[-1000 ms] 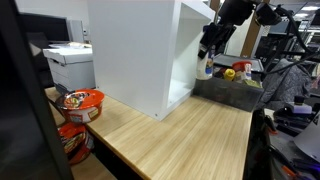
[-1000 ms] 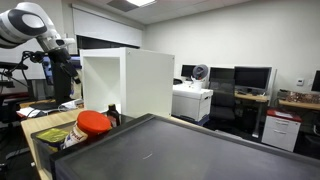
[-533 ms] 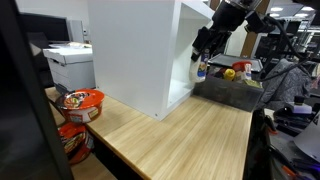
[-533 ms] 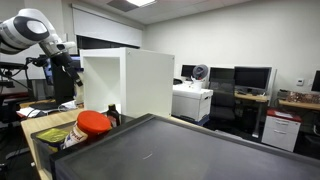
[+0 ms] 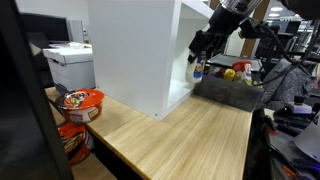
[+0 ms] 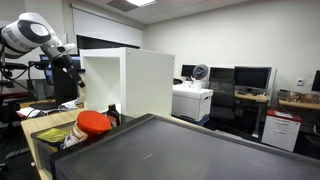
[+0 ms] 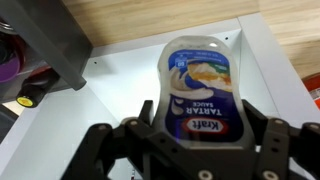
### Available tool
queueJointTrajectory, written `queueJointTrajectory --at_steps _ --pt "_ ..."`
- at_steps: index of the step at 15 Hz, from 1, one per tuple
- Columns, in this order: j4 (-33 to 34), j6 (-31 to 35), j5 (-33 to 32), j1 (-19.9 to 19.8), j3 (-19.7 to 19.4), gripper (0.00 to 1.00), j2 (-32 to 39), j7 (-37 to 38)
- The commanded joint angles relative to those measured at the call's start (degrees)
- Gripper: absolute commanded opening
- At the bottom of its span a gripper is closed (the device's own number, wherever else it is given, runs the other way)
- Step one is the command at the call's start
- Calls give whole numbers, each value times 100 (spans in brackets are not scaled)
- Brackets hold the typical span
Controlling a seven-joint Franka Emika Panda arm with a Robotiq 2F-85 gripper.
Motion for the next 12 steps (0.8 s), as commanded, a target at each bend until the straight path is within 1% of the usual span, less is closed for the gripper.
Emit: queueJointTrajectory --at_steps 1,12 --pt "75 204 -425 -202 80 58 71 236" --pt "119 454 -997 -379 85 58 279 238"
